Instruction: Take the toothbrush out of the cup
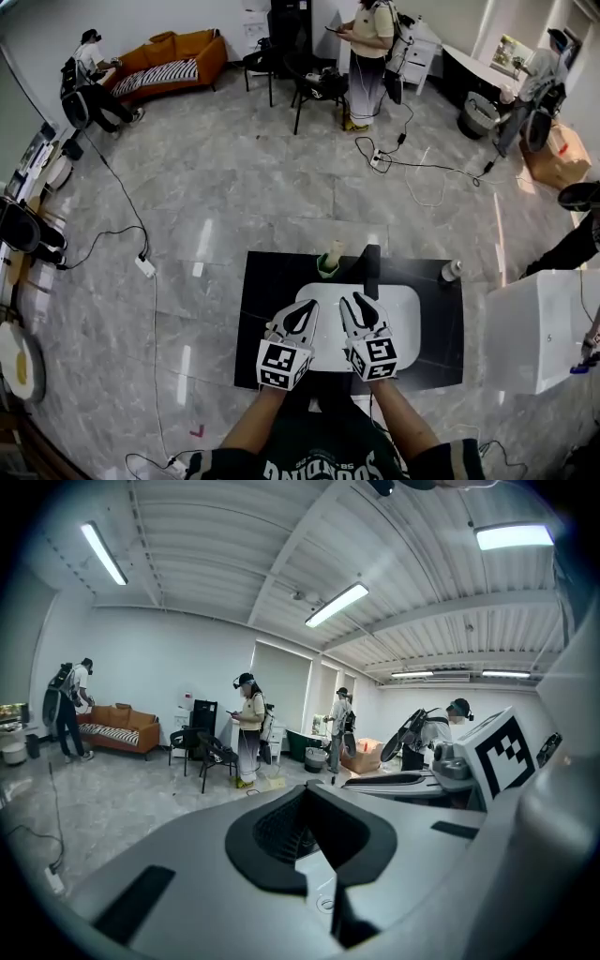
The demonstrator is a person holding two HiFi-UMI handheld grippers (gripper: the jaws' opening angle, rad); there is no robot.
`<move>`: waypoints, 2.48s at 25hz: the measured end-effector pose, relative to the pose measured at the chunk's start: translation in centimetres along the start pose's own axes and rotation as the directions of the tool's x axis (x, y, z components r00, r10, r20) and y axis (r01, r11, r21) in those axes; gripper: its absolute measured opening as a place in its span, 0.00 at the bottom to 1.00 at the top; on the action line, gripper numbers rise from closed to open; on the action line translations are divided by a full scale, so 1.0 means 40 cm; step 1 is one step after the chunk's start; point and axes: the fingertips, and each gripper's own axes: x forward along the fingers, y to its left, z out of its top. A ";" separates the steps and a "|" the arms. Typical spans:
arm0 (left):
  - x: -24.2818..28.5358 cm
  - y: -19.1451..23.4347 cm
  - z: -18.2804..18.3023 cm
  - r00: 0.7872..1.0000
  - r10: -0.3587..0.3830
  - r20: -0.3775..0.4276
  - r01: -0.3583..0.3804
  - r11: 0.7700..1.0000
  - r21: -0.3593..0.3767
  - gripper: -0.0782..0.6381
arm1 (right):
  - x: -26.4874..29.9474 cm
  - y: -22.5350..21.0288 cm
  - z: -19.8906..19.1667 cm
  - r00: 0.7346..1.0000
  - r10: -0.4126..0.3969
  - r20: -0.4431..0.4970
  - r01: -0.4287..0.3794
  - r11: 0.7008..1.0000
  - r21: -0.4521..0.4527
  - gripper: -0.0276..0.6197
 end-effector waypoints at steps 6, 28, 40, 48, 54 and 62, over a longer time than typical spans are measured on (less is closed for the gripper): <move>0.011 0.010 -0.034 0.999 -0.031 -0.026 0.031 1.000 0.004 0.12 | 0.097 -0.031 -0.023 0.999 -0.033 -0.026 0.035 0.998 0.045 0.26; -0.023 0.110 -0.081 0.997 -0.022 -0.079 0.019 0.999 -0.032 0.12 | 0.387 -0.170 -0.165 0.964 -0.194 -0.180 0.216 0.970 0.111 0.35; -0.035 0.140 -0.101 0.995 -0.010 -0.097 0.007 0.999 -0.038 0.12 | 0.419 -0.189 -0.202 0.946 -0.213 -0.244 0.241 0.966 0.094 0.23; -0.042 0.130 -0.107 0.996 -0.014 -0.088 0.011 0.999 -0.037 0.12 | 0.394 -0.168 -0.169 0.960 -0.194 -0.203 0.218 0.971 0.101 0.19; -0.042 0.116 -0.095 0.997 -0.024 -0.077 0.022 0.999 -0.026 0.12 | 0.366 -0.154 -0.113 0.972 -0.181 -0.149 0.194 0.978 0.079 0.19; -0.035 0.077 -0.073 0.997 -0.040 -0.060 0.039 0.999 -0.010 0.12 | 0.300 -0.152 0.004 0.984 -0.168 -0.052 0.171 0.983 0.064 0.18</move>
